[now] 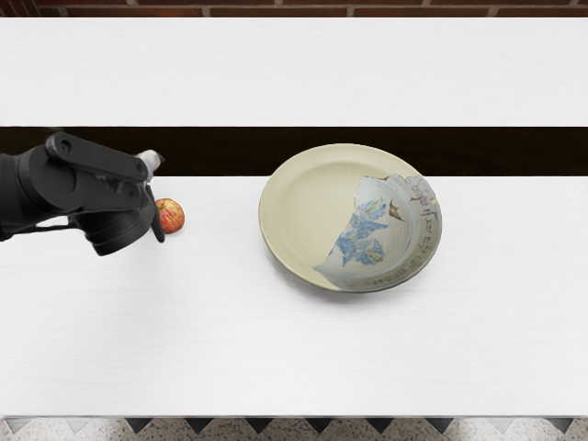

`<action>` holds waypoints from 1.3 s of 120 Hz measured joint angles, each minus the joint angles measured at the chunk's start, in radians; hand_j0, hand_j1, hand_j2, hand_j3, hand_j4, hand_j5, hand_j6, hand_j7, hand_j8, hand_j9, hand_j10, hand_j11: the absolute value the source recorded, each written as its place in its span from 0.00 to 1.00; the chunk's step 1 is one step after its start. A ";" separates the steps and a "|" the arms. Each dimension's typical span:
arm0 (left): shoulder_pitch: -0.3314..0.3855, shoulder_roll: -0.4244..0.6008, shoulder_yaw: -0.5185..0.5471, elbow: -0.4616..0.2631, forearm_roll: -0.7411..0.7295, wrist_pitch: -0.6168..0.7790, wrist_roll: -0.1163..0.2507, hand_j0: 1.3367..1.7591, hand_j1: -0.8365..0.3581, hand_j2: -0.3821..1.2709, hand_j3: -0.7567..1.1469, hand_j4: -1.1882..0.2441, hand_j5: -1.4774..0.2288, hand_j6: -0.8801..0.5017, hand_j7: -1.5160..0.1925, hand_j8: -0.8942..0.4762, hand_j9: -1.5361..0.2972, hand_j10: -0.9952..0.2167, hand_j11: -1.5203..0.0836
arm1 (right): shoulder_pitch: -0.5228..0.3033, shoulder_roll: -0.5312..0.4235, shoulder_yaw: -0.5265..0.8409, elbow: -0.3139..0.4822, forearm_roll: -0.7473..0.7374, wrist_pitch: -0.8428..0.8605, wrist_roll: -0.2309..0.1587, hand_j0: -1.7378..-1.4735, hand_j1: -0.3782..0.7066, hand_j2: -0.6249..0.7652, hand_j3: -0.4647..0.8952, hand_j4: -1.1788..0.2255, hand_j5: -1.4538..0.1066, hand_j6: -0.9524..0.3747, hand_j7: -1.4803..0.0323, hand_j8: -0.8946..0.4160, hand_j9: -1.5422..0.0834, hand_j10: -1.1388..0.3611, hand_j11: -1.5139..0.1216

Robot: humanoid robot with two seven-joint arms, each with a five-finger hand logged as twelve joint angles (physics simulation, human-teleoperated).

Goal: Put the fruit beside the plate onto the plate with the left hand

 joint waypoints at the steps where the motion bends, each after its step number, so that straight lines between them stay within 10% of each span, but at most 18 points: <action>1: 0.001 -0.002 0.000 0.000 0.000 0.001 0.000 0.76 0.89 0.24 0.40 0.76 0.79 0.56 0.81 0.58 0.77 0.74 0.86 | 0.000 0.000 0.000 0.000 0.000 0.000 0.000 0.30 0.03 0.45 0.34 0.84 0.93 0.72 0.98 0.68 0.95 0.76 0.93; 156: 0.023 -0.048 -0.002 -0.008 -0.008 0.031 0.003 0.76 0.50 0.31 0.40 0.48 0.48 0.28 0.50 0.29 0.48 0.41 0.54 | 0.000 0.000 0.000 0.000 0.000 0.000 0.000 0.30 0.03 0.45 0.34 0.84 0.93 0.72 0.98 0.68 0.95 0.76 0.93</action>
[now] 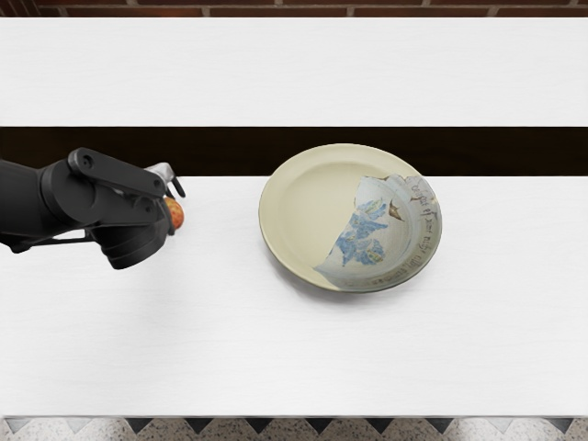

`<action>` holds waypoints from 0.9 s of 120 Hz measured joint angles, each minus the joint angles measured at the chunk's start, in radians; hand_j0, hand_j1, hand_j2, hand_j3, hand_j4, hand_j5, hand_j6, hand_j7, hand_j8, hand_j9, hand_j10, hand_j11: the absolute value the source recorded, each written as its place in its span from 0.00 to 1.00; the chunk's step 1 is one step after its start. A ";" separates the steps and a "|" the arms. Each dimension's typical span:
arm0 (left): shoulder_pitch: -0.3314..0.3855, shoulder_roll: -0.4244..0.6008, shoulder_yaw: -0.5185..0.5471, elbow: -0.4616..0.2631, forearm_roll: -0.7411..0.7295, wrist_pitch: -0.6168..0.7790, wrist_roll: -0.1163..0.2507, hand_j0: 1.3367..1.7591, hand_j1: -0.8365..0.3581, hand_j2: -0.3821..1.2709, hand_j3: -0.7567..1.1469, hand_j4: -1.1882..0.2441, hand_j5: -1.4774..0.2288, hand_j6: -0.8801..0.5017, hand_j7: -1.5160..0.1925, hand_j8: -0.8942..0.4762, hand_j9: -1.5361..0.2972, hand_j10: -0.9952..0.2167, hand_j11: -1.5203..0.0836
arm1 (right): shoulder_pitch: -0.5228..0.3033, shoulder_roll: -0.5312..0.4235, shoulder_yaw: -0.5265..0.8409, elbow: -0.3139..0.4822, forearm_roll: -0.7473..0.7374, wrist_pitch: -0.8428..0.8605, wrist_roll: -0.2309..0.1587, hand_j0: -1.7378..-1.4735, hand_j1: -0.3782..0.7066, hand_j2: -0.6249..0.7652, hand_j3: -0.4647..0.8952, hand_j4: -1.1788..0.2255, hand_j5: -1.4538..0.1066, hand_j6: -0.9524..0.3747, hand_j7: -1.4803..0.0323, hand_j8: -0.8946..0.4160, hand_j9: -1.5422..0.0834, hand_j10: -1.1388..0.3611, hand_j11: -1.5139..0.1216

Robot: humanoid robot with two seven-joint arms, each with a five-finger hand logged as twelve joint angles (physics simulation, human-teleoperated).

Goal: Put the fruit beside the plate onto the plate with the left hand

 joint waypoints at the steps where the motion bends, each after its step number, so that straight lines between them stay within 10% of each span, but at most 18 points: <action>1: 0.000 0.000 0.000 0.000 0.000 0.000 0.000 0.76 0.50 0.31 0.40 0.48 0.48 0.28 0.50 0.29 0.48 0.41 0.54 | 0.000 0.000 0.000 0.000 0.000 0.000 0.000 0.30 0.03 0.45 0.34 0.84 0.93 0.72 0.98 0.68 0.95 0.76 0.93; 108: -0.096 -0.009 -0.005 0.006 -0.038 0.001 0.004 0.75 0.49 0.38 0.40 0.39 0.35 0.31 0.38 0.32 0.37 0.29 0.42 | 0.000 0.000 0.000 0.000 0.000 0.000 0.000 0.30 0.03 0.45 0.34 0.84 0.93 0.72 0.98 0.68 0.95 0.76 0.93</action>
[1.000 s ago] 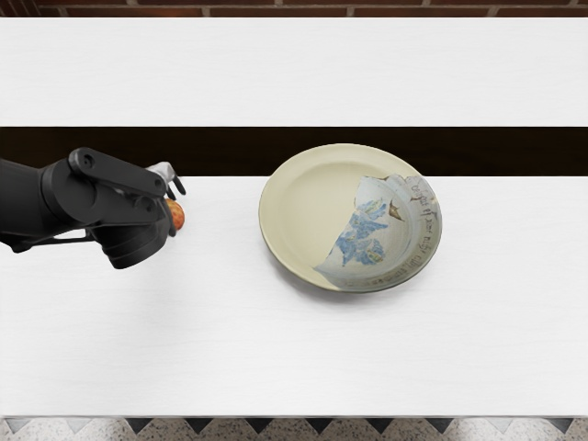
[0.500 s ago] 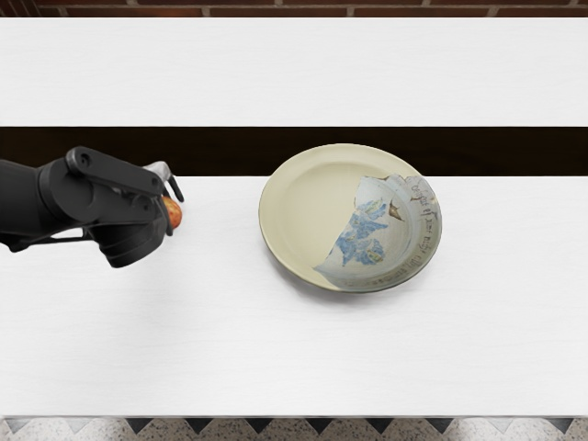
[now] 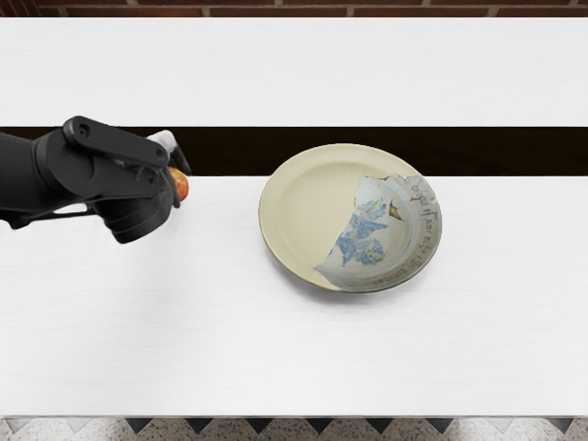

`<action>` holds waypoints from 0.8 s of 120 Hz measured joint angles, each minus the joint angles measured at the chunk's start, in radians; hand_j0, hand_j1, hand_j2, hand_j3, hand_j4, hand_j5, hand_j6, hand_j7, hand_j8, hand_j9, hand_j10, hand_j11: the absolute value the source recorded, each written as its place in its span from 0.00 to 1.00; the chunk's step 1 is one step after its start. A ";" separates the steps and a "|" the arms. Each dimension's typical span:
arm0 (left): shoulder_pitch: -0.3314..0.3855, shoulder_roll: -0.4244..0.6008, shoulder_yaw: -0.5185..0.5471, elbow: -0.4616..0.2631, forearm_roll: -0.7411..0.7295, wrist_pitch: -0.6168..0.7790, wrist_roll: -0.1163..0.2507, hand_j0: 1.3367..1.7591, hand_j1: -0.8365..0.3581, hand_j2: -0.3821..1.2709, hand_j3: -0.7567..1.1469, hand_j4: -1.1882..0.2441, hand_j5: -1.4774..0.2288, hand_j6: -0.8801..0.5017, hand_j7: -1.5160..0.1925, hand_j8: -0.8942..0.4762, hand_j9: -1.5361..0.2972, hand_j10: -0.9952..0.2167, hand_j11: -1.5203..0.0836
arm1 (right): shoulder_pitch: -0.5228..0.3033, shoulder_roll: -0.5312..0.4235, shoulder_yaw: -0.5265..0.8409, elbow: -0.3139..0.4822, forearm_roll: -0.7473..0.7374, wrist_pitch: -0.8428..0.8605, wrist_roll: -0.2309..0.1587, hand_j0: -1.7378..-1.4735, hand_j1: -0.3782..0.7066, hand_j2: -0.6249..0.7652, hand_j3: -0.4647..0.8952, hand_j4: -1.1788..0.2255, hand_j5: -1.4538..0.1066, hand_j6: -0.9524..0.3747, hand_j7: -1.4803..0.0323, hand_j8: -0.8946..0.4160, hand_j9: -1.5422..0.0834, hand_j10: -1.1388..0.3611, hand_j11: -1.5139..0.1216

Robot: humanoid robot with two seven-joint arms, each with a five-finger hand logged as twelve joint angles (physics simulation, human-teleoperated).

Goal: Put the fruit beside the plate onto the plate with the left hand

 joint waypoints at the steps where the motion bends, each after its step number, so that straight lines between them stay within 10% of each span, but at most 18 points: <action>1: -0.002 -0.003 0.000 0.000 0.000 0.000 0.000 0.75 0.49 0.38 0.40 0.39 0.35 0.31 0.38 0.32 0.37 0.29 0.42 | 0.000 0.000 0.000 0.000 0.000 0.000 0.000 0.30 0.03 0.45 0.34 0.84 0.93 0.72 0.98 0.68 0.95 0.76 0.93; 96: -0.162 -0.161 -0.019 0.000 -0.099 0.001 0.000 0.76 0.46 0.42 0.40 0.40 0.35 0.32 0.39 0.33 0.38 0.29 0.42 | 0.000 0.000 0.000 0.000 0.000 0.000 0.000 0.30 0.03 0.45 0.34 0.84 0.93 0.72 0.98 0.68 0.95 0.76 0.93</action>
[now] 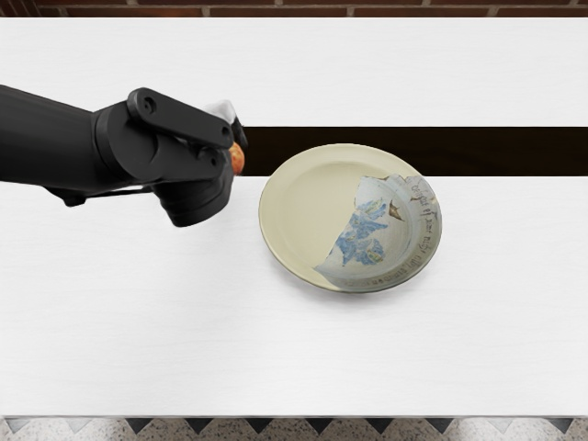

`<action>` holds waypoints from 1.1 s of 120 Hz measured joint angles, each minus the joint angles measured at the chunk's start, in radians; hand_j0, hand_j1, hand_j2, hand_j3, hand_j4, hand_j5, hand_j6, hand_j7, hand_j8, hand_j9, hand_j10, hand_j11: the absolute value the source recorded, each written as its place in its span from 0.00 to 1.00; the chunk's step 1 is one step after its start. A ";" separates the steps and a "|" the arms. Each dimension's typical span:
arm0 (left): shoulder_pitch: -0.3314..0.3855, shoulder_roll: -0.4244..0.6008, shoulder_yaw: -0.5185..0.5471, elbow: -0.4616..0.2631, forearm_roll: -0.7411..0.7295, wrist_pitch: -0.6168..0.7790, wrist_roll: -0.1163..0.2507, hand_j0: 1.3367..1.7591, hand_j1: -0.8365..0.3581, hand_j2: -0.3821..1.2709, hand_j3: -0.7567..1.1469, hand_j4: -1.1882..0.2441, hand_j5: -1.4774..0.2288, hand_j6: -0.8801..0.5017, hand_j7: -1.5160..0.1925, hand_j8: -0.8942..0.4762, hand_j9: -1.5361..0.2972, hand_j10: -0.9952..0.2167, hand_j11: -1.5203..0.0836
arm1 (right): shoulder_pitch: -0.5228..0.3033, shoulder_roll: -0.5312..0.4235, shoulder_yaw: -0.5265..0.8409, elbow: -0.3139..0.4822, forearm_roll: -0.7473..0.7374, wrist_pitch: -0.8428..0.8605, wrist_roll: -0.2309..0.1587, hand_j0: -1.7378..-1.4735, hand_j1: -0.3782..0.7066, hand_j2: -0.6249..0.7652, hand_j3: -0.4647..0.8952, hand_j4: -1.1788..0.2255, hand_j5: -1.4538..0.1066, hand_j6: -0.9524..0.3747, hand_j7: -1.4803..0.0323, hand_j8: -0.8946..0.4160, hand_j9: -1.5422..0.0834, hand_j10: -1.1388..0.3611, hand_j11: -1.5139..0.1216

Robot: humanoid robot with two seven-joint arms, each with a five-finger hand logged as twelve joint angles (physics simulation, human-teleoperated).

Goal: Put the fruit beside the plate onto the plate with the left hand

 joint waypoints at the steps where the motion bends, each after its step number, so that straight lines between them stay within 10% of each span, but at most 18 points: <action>1: -0.002 0.000 -0.002 0.000 0.000 0.000 0.000 0.76 0.46 0.42 0.40 0.40 0.35 0.32 0.39 0.33 0.38 0.29 0.42 | 0.000 0.000 0.000 0.000 0.000 0.000 0.000 0.30 0.03 0.45 0.34 0.84 0.93 0.72 0.98 0.68 0.95 0.76 0.93; 132: 0.036 0.000 -0.201 0.015 -0.014 0.000 -0.001 0.76 0.45 0.43 0.40 0.40 0.37 0.32 0.40 0.33 0.38 0.30 0.43 | 0.000 0.000 0.000 0.000 0.000 0.000 0.000 0.30 0.03 0.45 0.34 0.84 0.93 0.72 0.98 0.68 0.95 0.76 0.93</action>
